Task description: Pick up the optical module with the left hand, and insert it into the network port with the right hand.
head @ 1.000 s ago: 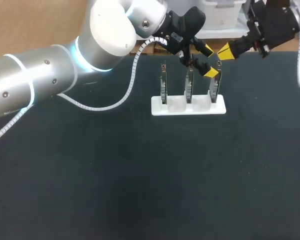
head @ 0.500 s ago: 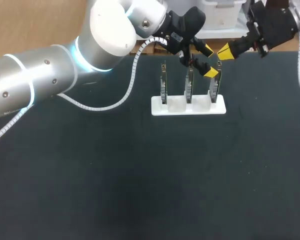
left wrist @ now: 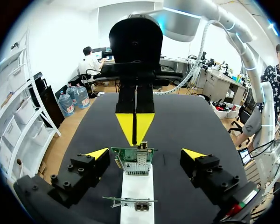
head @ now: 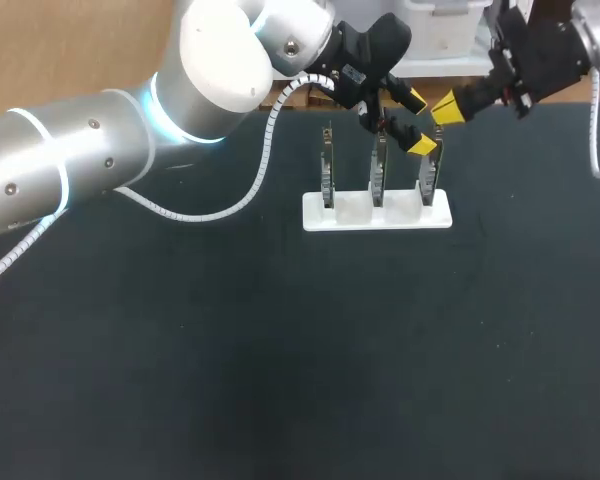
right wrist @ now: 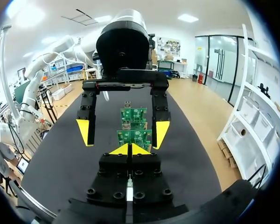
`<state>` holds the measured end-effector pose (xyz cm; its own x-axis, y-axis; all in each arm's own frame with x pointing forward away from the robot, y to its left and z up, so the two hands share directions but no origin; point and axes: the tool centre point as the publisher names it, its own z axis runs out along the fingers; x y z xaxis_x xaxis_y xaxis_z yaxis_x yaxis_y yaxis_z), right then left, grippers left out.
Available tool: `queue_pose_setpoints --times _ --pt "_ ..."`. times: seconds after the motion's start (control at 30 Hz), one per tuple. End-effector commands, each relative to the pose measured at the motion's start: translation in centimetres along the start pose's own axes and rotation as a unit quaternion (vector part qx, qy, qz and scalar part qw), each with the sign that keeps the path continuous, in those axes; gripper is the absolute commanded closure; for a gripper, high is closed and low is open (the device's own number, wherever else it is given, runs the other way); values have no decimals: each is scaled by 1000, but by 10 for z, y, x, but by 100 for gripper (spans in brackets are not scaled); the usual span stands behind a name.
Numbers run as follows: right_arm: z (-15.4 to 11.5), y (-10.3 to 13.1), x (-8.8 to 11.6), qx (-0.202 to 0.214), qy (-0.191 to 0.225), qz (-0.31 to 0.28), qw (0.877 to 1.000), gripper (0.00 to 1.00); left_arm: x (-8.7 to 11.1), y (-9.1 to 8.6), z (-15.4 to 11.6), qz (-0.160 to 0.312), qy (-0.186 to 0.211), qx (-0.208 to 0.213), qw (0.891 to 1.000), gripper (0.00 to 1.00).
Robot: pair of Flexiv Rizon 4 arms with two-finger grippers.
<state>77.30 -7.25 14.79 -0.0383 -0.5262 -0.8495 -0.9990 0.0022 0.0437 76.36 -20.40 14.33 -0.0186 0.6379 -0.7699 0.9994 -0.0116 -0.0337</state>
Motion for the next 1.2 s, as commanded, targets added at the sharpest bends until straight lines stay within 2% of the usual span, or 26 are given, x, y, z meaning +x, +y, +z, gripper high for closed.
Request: queue_pose_setpoints --times 0.03,1.2 --pt "2 -5 0 -6 1 1 1000 100 -1 2 1 0 2 2 1000 0" --pt "9 1 8 -21 19 11 1000 100 -1 2 1 0 2 2 1000 0"
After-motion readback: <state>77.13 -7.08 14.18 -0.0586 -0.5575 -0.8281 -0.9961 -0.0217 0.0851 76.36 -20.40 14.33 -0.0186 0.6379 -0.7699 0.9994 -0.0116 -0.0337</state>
